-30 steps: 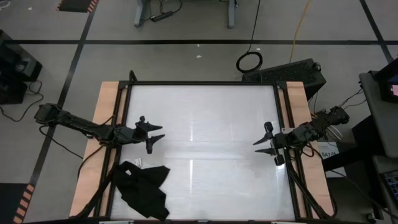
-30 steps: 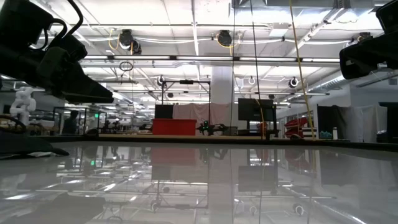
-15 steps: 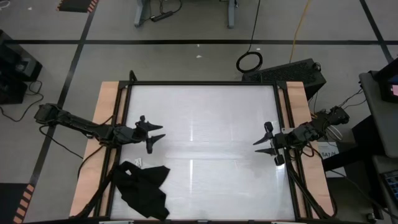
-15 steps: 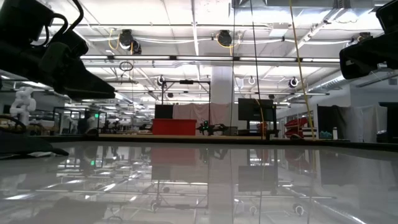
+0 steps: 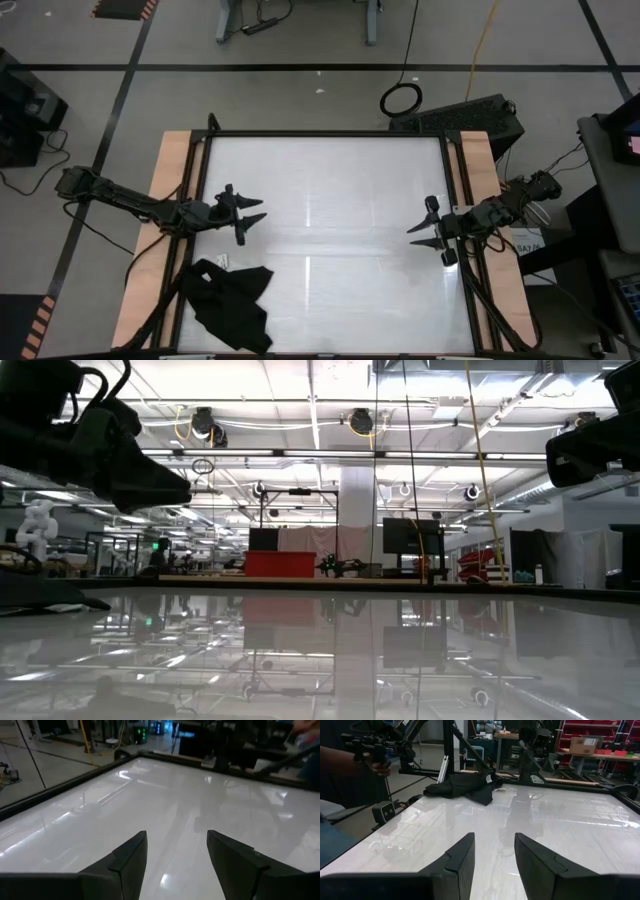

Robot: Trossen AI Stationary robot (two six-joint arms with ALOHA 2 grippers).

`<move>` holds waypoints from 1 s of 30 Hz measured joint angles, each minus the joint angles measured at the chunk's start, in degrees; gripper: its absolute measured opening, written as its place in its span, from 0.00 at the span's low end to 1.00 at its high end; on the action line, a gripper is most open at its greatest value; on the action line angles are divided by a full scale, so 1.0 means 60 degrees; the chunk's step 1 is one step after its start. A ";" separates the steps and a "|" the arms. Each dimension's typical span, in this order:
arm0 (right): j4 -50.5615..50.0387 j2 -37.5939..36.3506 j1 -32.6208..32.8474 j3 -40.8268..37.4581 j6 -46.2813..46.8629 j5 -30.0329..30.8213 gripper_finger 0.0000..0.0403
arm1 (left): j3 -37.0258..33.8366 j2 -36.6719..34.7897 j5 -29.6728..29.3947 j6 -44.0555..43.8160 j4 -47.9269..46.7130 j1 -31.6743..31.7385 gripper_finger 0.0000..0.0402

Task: Roll towel
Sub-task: Roll the towel

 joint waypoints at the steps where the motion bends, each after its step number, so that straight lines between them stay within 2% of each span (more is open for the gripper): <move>1: 0.0000 -0.0002 0.0000 0.0001 0.0000 0.0000 0.32 | 0.0014 -0.0004 0.0001 -0.0003 0.0025 0.0002 0.53; 13: 0.0000 0.0000 0.0000 -0.0001 0.0000 0.0004 0.32 | 0.0014 -0.0004 0.0004 -0.0024 0.0436 0.0000 0.53; 17: 0.0000 0.0000 0.0000 0.0003 0.0000 0.0004 0.32 | 0.0014 -0.0004 0.0004 -0.0011 0.1896 0.0002 0.53; 22: 0.0000 0.0000 0.0000 -0.0001 0.0000 0.0004 0.32 | 0.0018 -0.0004 0.0097 0.0553 0.4485 0.0004 0.53; 26: 0.0000 -0.0002 0.0000 0.0000 0.0001 0.0004 0.32 | 0.0102 -0.0004 0.1201 0.1362 0.6234 0.0004 0.53; 30: 0.0003 -0.0003 0.0000 0.0003 0.0003 0.0004 0.32 | 0.0906 -0.0004 0.2799 0.2030 0.6258 0.0000 0.53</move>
